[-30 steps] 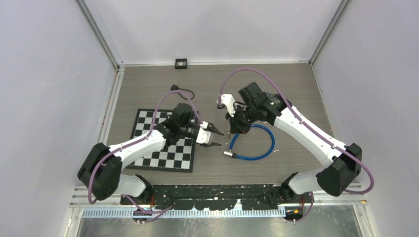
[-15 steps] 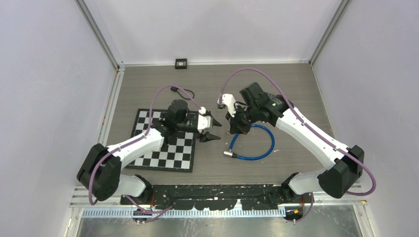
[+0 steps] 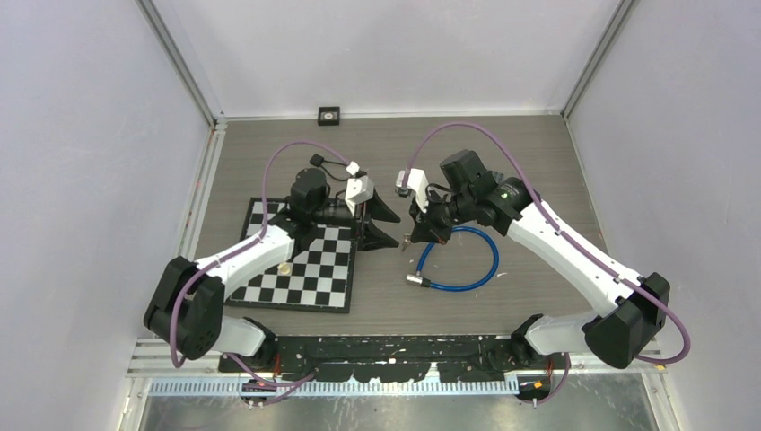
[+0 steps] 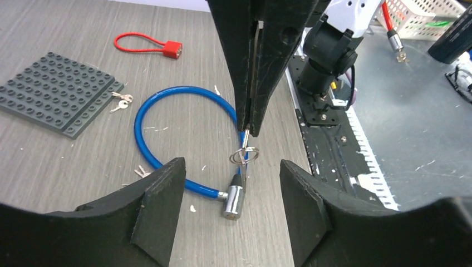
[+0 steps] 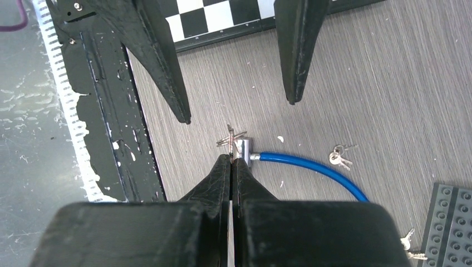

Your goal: Unlock with the key

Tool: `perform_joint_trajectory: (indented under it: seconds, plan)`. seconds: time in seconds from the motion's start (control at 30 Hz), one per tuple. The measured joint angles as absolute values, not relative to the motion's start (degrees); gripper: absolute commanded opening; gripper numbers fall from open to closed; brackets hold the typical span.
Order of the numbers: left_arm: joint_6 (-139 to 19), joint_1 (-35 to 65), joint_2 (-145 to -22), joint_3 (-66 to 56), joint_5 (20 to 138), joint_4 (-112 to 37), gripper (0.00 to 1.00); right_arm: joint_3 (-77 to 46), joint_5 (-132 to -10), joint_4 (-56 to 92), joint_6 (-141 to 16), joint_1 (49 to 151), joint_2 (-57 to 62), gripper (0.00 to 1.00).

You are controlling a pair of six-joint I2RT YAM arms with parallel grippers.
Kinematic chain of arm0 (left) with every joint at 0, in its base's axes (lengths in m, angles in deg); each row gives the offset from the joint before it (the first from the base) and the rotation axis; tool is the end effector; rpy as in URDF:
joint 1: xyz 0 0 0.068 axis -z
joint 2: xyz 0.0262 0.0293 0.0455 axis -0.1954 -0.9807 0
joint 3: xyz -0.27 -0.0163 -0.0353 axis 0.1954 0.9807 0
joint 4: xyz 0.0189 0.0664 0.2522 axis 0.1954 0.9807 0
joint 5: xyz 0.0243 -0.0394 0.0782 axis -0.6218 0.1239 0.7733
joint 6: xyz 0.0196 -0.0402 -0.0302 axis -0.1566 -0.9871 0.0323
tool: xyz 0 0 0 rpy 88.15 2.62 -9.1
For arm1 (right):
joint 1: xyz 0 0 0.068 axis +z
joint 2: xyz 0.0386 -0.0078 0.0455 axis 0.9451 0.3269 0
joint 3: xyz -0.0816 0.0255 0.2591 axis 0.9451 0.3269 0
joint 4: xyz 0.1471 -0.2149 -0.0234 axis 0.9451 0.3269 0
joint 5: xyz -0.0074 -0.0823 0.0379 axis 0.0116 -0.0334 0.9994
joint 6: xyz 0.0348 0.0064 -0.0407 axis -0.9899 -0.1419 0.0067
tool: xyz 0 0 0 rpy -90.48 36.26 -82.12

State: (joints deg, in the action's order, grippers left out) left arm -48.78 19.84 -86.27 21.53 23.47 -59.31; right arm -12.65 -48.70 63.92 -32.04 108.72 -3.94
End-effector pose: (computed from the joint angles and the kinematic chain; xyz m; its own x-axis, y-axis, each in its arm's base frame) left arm 0.2359 -0.1796 0.2756 -0.1483 0.0830 -0.9855 0.9851 -0.0755 -0.1546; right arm 0.2001 0.1780 0.3384 -0.2320 -0.6186 -0.7507 -0.9634 0.2525 0.0897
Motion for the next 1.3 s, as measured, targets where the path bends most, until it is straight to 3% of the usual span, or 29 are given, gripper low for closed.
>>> perform_joint_trajectory:
  seconds: [0.17, 0.53, 1.17, 1.3]
  plan:
    - [-53.2, 20.0, -87.6, 21.5, 22.7, -61.1, 0.52, -12.6, -47.0, 63.2, -32.0, 108.7, -3.9, 0.01]
    - [-57.2, 21.2, -90.0, 19.2, 22.3, -62.9, 0.35, -12.6, -45.5, 62.9, -32.1, 108.7, -2.4, 0.01]
    - [-53.7, 21.8, -90.3, 18.6, 22.3, -59.8, 0.26, -12.6, -45.6, 62.5, -32.1, 108.7, -2.3, 0.0]
    - [-53.3, 21.8, -90.3, 18.6, 22.1, -59.1, 0.18, -12.6, -45.8, 62.5, -32.1, 108.7, -2.3, 0.01]
